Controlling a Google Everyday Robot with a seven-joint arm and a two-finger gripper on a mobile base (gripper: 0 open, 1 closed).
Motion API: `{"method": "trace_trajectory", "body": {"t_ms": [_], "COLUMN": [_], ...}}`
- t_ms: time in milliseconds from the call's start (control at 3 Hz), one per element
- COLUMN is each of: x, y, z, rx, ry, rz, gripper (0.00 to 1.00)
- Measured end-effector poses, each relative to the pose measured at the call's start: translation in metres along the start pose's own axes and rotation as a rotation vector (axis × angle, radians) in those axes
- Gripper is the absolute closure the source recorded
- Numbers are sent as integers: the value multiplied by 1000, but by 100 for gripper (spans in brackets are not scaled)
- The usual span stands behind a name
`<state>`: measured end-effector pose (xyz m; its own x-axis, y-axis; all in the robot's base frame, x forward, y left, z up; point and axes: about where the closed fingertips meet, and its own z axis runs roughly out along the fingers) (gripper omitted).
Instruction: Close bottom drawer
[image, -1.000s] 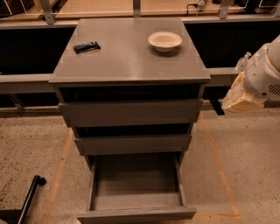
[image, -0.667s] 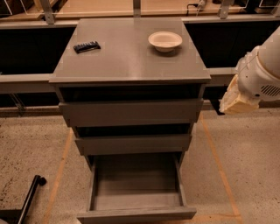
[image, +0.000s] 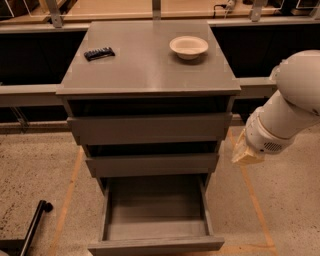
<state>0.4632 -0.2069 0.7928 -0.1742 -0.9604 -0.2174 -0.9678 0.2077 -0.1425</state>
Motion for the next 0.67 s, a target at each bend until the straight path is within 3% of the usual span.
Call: {"method": "trace_trajectory", "body": {"t_ms": [333, 667], "x": [0, 7], "y": [0, 14], "z": [0, 38], "rx": [1, -47], "ry": [2, 9], "rz": [1, 43], "gripper": [100, 100]}}
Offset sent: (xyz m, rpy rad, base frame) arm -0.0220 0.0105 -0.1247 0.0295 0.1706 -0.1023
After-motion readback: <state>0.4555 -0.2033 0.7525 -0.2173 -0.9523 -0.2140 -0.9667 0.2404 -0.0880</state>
